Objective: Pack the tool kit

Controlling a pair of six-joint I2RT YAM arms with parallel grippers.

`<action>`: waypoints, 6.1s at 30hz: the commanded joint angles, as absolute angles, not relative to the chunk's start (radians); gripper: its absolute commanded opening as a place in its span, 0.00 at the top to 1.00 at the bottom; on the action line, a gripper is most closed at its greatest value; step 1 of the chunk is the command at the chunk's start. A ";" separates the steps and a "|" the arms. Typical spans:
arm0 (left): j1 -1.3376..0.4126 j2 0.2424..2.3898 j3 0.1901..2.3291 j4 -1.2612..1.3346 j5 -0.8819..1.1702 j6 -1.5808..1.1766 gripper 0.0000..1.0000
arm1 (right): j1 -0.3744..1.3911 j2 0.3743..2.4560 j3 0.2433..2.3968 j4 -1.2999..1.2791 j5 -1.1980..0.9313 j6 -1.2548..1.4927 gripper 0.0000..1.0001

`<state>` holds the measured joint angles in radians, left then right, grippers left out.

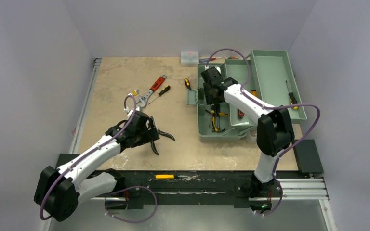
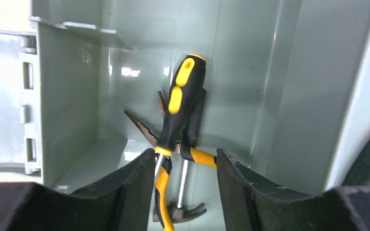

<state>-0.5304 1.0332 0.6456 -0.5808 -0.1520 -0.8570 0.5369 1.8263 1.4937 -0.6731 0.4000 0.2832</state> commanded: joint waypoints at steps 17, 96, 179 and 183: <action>-0.697 1.415 0.796 -0.718 -0.405 -0.993 0.27 | 0.701 1.547 1.548 -0.641 0.079 0.147 0.41; -0.697 0.793 0.464 -0.377 -0.193 -0.908 0.66 | 0.893 1.778 1.382 -0.373 -0.403 0.462 1.00; -0.694 0.778 0.611 -0.579 -0.261 -0.883 0.37 | 0.579 1.448 1.546 -0.757 0.150 0.240 0.40; -0.693 0.794 0.623 -0.573 -0.272 -0.862 0.37 | 0.579 1.391 1.458 -0.675 0.076 0.257 0.40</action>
<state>-0.6952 0.7826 0.5854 -0.5999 -0.2501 -0.8967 0.5804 1.4609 1.5215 -0.7979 0.1970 0.2386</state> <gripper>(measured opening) 0.635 0.601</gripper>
